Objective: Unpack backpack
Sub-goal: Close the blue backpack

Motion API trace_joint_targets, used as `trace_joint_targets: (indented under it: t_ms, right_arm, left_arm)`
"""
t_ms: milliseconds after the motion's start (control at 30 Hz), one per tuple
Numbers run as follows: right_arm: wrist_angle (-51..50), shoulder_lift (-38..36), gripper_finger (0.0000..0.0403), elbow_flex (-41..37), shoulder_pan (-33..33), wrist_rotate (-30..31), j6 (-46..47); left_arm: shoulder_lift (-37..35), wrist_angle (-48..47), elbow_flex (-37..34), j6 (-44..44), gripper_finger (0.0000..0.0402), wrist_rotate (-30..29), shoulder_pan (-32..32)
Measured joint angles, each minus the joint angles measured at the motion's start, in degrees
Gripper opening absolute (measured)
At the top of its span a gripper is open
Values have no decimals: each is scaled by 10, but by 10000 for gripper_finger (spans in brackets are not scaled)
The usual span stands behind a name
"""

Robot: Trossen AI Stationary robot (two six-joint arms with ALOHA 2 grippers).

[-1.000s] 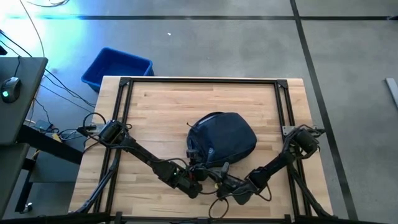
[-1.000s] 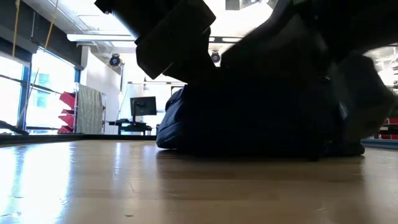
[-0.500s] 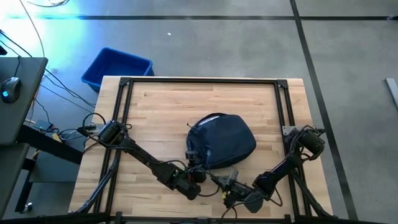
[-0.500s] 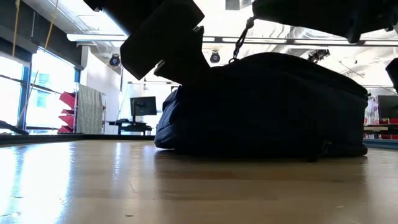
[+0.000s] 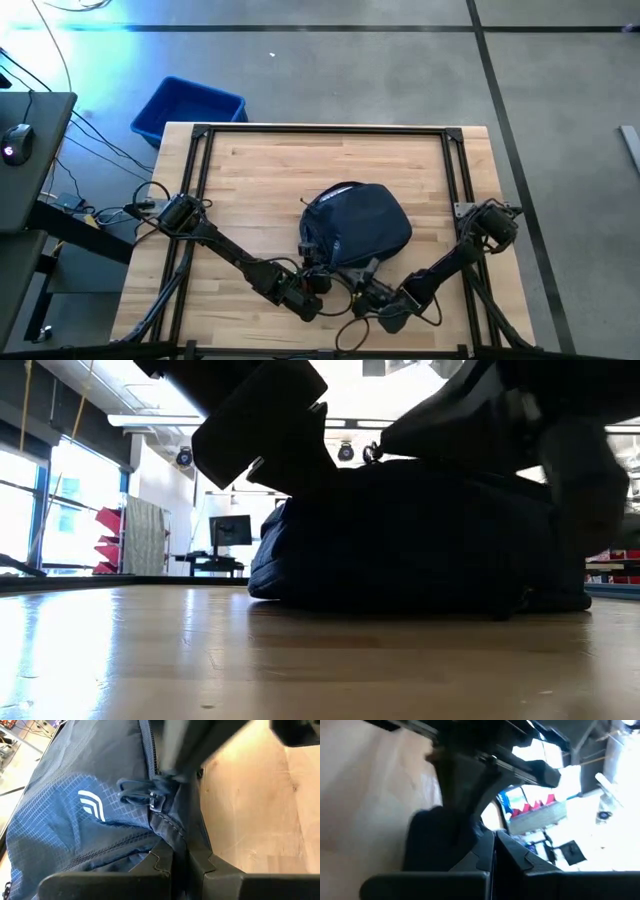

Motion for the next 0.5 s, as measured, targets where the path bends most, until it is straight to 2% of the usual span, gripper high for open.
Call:
trace_joint_targets:
  t_ms: [100, 200, 267, 400, 500]
  right_arm:
    - [-10, -19, 0, 0, 3, 27, -3]
    - [-69, -50, 0, 0, 8, 39, 56]
    - [-162, -77, 0, 0, 10, 19, 145]
    - [-410, -127, 0, 0, 9, -57, 403]
    - [-583, -145, 0, 0, 18, -73, 555]
  left_arm:
    - [0, -23, 0, 18, 0, -14, -5]
    - [7, -62, 0, 21, 0, -58, -18]
    - [10, -86, -1, 15, 0, -79, -24]
    - [11, -139, 0, -23, 0, -110, -35]
    - [12, -171, -1, -52, 0, -124, -36]
